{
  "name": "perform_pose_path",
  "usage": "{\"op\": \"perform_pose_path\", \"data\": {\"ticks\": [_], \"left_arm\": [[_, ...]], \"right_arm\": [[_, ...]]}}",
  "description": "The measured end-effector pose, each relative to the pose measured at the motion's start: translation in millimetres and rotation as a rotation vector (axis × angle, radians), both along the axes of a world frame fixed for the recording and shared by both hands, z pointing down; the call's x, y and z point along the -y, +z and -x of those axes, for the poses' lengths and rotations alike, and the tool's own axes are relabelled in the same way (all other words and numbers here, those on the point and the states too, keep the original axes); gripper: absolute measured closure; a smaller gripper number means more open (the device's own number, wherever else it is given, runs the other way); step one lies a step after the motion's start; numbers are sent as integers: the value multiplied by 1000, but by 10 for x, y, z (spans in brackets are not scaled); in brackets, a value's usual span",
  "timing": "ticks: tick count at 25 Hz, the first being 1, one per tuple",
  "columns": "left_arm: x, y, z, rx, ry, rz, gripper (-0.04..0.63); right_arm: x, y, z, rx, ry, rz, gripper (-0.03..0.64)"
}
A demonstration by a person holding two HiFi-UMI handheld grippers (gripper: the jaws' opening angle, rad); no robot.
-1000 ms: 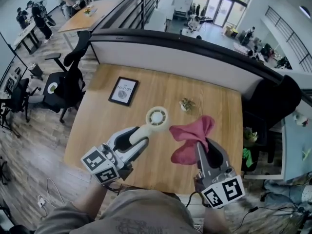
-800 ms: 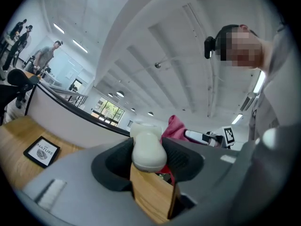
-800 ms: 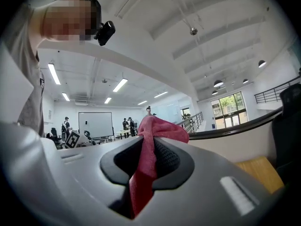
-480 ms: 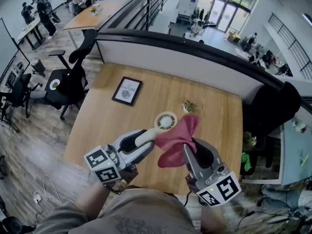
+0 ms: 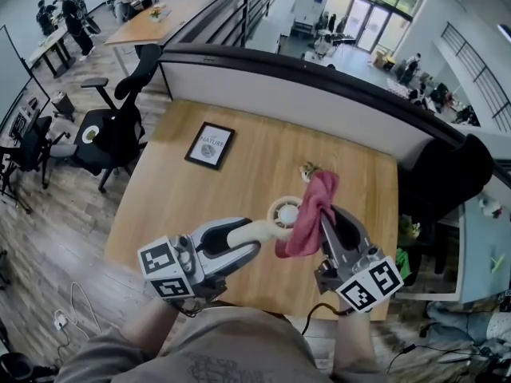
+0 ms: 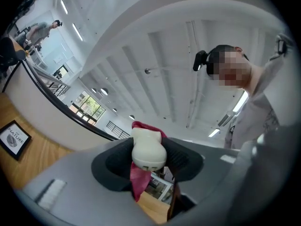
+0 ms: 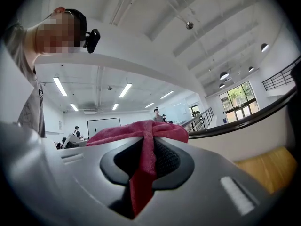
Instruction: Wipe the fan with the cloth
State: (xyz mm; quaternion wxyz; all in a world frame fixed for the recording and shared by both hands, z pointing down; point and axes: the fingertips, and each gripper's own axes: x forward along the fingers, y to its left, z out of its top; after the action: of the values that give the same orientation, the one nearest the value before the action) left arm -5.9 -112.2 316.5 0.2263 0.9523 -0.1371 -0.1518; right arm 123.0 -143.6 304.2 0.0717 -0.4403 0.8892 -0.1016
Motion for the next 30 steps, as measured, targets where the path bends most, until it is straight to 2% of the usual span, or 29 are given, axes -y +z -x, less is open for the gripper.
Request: {"op": "perform_pose_path", "data": {"ticks": [4,8,12,15,19,24,27,30], "left_arm": [[14,10,-7,0,-7,6,408],[105,100,38,44,-67,18,408],[215,217,120,83,-128,47,408],[265,317,136,118,-157,63,408],[211,410,75,179,-153,34,408],[131,406,-19,199,-141,3,408],[98,382,-7,198,-132,-15,408],[55,373,-4,199,-116,-37,408]], "right_arm": [[146,206,9,-19,-19,60,551],[159,389,70,-66,-2,118,551],[12,408,162,-38,-27,136,551],[-122,358,310,-48,-64,126,551],[-286,260,606,-110,-135,83,551],[-386,185,823,-134,-202,58,551],[-434,213,933,-210,-227,38,551],[-426,190,881,-306,-206,7,551]]}}
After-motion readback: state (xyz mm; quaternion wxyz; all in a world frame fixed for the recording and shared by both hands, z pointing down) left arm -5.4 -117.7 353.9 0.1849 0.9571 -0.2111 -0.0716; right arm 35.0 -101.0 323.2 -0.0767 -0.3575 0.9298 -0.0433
